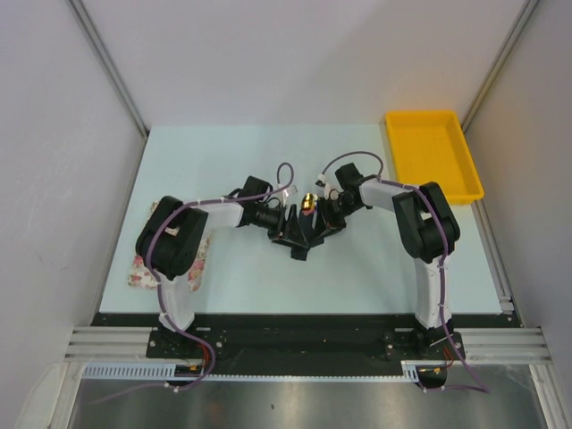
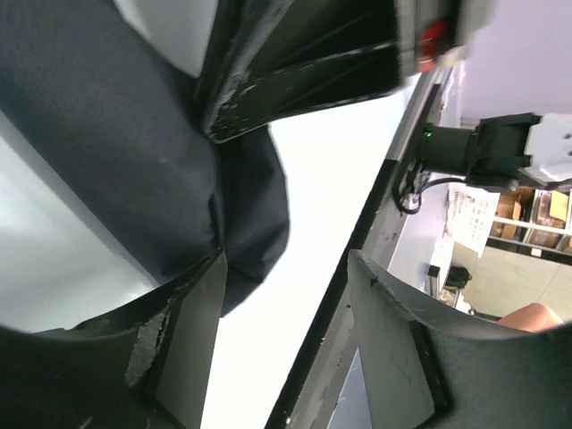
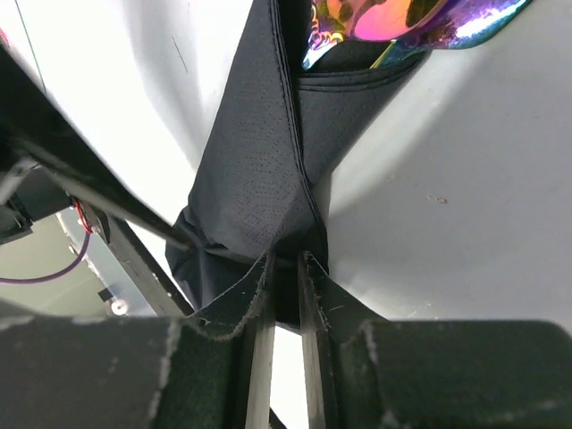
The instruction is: Place the utensils on the paper napkin and roll it up
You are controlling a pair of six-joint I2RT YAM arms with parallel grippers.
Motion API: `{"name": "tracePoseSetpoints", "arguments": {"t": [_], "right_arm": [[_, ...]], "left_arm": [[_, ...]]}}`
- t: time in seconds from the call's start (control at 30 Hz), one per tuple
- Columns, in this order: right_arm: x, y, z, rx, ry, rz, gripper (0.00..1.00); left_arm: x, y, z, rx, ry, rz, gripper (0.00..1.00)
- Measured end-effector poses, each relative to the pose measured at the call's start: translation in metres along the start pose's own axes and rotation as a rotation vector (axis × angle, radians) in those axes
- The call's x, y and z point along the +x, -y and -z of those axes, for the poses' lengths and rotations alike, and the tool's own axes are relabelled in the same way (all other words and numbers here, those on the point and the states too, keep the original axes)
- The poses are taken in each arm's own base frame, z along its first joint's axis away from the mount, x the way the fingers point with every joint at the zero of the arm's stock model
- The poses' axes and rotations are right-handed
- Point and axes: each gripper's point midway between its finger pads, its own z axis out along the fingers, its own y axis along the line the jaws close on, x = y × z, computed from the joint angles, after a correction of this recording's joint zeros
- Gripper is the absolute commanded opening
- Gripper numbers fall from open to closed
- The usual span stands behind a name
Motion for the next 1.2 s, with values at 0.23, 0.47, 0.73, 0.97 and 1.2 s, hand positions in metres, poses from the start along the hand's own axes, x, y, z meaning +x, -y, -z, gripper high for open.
{"name": "tracePoseSetpoints", "arguments": {"t": [0.23, 0.47, 0.73, 0.97, 1.2], "right_arm": [[0.001, 0.001, -0.001, 0.003, 0.0, 0.017, 0.23], [0.001, -0.001, 0.0, 0.004, 0.006, 0.037, 0.29], [-0.001, -0.002, 0.001, 0.004, 0.01, 0.039, 0.31], [-0.008, -0.001, 0.005, 0.024, 0.025, 0.04, 0.31], [-0.017, -0.014, 0.012, -0.002, 0.059, 0.026, 0.3]], "left_arm": [[-0.013, 0.016, 0.008, 0.026, 0.046, -0.031, 0.49], [-0.006, 0.011, 0.001, 0.027, 0.019, 0.014, 0.29], [0.024, -0.018, -0.016, -0.018, -0.084, 0.106, 0.16], [0.033, -0.024, -0.016, -0.038, -0.112, 0.106, 0.13], [0.033, -0.026, -0.018, -0.041, -0.119, 0.117, 0.12]]}}
